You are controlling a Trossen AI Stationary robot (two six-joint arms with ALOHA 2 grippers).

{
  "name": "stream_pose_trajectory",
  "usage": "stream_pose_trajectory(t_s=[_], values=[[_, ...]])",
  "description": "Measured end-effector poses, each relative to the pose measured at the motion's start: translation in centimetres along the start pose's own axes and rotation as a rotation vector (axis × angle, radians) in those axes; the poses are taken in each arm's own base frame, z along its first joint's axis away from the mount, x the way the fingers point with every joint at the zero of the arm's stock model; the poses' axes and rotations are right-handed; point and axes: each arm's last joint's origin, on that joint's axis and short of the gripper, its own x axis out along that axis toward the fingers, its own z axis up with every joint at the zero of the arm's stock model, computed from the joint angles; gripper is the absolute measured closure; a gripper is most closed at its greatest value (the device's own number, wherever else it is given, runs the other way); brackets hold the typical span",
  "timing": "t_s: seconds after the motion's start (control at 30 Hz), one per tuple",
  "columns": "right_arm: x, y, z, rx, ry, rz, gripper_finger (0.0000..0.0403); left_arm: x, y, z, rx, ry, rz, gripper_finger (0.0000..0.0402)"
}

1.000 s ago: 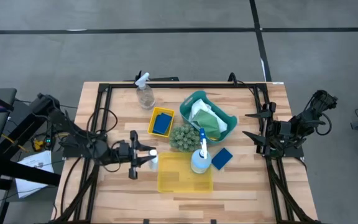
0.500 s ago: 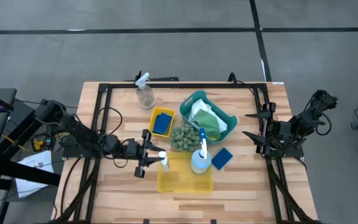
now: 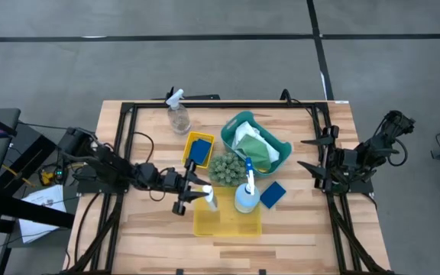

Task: Pick & Place Kitchen Items
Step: Put the white plastic restorer bottle into the bottom yellow bin

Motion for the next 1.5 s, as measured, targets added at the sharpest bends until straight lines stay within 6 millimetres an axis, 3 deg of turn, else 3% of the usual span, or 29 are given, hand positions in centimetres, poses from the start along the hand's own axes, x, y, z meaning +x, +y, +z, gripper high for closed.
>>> stream_pose_trajectory(t_s=[0.67,1.33,1.5], values=[[0.0,0.0,0.0,-0.002,0.009,-0.014,0.0135,0.1,0.5,-2.4,-0.040,0.046,0.097,0.0292],[0.0,0.0,0.0,-0.001,0.011,-0.013,0.0135,-0.2,-0.4,-2.6,-0.048,0.075,0.282,0.0292],[0.0,0.0,0.0,-0.002,0.011,-0.013,0.0135,0.2,-0.5,-3.6,-0.068,0.084,0.314,0.0292]])
